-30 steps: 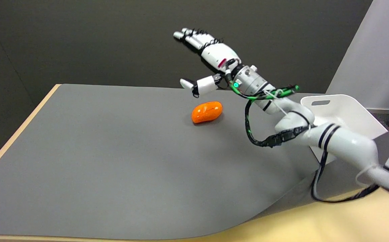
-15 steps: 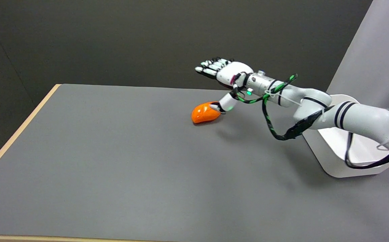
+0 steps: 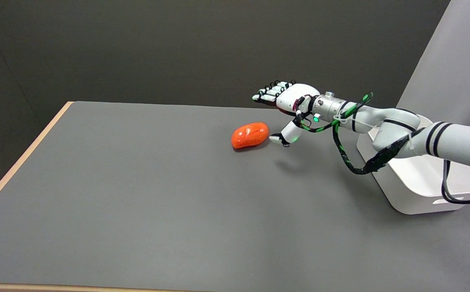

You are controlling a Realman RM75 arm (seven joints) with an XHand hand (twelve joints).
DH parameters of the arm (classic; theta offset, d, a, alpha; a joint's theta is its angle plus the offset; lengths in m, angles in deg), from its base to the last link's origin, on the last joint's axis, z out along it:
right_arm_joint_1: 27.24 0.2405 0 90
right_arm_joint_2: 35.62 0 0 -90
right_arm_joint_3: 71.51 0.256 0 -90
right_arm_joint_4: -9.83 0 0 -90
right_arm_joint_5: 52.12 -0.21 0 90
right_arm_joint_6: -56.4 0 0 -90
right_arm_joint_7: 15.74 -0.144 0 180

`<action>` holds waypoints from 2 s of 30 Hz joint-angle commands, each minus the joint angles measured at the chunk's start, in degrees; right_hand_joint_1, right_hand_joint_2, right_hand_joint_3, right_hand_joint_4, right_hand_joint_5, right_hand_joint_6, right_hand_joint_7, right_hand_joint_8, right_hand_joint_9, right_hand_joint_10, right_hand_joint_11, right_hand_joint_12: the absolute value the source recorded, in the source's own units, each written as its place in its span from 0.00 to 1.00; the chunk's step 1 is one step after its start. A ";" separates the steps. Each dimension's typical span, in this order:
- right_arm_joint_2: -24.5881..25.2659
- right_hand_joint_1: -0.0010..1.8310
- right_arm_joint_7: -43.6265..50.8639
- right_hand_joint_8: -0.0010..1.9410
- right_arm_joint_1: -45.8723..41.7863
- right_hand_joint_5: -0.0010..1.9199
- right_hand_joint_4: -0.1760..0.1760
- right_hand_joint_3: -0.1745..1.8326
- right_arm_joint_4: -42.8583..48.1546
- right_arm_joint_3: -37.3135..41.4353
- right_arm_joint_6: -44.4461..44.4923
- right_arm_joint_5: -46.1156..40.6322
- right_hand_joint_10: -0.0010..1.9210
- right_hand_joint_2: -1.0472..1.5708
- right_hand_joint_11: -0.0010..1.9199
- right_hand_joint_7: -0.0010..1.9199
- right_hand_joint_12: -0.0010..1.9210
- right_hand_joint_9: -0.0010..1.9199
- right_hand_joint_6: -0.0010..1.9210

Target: Pick up mango.

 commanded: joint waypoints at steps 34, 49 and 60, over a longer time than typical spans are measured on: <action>11.26 0.21 -1.34 0.13 -2.04 0.05 0.63 0.56 7.52 1.84 -4.74 0.21 0.26 0.60 0.00 0.07 0.55 0.04 0.17; 16.92 0.22 -1.34 0.13 -3.08 0.05 0.63 0.57 12.48 1.93 -4.69 0.21 0.26 0.61 0.01 0.07 0.56 0.05 0.17; 19.28 0.37 -1.34 0.19 -3.50 0.08 0.65 0.60 16.66 2.31 -4.65 0.21 0.34 0.65 0.06 0.14 0.56 0.13 0.22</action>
